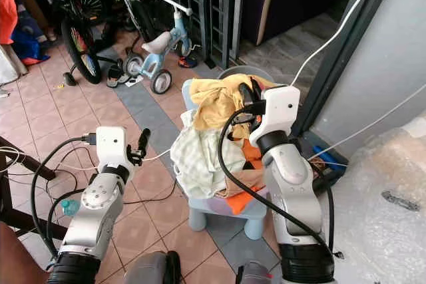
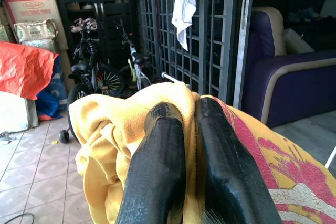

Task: Clothes washing

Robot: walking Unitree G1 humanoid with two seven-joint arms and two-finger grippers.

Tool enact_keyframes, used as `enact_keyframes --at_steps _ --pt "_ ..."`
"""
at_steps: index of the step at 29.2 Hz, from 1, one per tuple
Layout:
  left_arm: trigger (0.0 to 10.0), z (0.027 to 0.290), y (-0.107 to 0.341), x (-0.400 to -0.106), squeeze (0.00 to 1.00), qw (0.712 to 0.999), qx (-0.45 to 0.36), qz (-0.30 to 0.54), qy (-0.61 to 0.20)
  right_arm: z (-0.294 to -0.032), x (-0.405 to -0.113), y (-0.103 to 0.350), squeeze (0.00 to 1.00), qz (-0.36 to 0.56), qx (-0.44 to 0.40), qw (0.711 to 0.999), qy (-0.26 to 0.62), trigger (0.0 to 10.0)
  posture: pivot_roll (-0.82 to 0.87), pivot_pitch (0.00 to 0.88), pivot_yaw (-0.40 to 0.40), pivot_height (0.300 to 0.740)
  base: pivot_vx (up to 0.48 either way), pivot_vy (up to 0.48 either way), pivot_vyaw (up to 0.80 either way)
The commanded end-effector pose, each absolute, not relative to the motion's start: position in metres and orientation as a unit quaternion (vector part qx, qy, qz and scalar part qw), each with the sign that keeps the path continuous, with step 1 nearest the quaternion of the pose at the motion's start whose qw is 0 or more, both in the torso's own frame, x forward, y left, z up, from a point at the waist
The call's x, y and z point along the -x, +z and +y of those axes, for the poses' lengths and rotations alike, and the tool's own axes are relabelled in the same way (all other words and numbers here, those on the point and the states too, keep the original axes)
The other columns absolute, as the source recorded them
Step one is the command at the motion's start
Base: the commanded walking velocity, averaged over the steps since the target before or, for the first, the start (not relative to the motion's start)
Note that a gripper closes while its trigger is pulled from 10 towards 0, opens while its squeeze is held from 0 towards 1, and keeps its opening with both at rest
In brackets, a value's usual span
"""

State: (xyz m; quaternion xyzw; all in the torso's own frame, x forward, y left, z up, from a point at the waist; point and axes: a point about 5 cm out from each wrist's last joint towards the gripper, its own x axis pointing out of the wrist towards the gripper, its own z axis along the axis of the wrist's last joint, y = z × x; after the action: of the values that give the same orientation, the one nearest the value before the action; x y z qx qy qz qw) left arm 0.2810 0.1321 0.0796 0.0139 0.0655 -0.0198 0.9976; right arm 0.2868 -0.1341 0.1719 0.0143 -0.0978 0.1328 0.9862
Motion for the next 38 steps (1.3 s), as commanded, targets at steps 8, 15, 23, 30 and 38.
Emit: enact_keyframes --at_steps 8,15,23,30,38 --pt "10.0 0.1346 0.0774 -0.2824 0.0 0.997 -0.024 0.068 -0.018 -0.1306 -0.2885 0.1757 0.0 -0.102 -0.009 0.986 0.134 10.0 -0.04 0.032 0.072 0.74 0.0 0.0 0.0" --pt "10.0 0.133 0.0769 -0.2838 0.0 0.997 -0.025 0.069 -0.02 -0.1317 -0.2905 0.1738 0.0 -0.097 -0.009 0.987 0.128 10.0 -0.04 0.03 0.071 0.74 -0.243 0.0 0.0" --pt "10.0 0.1325 0.0767 -0.2852 0.0 0.997 -0.025 0.069 -0.019 -0.1313 -0.2918 0.1721 0.0 -0.092 -0.005 0.987 0.129 10.0 -0.04 0.027 0.07 0.74 -0.292 0.0 0.0" --pt "10.0 0.1316 0.0771 -0.2861 0.0 0.997 -0.024 0.066 -0.02 -0.1311 -0.2936 0.1713 0.0 -0.089 -0.006 0.988 0.128 10.0 -0.04 0.028 0.069 0.74 -0.22 0.0 0.0" --pt "10.0 0.1311 0.0791 -0.286 0.0 0.998 -0.017 0.059 -0.021 -0.1309 -0.2957 0.1717 0.0 -0.088 -0.004 0.989 0.119 10.0 -0.04 0.031 0.068 0.74 0.0 0.0 -0.71"
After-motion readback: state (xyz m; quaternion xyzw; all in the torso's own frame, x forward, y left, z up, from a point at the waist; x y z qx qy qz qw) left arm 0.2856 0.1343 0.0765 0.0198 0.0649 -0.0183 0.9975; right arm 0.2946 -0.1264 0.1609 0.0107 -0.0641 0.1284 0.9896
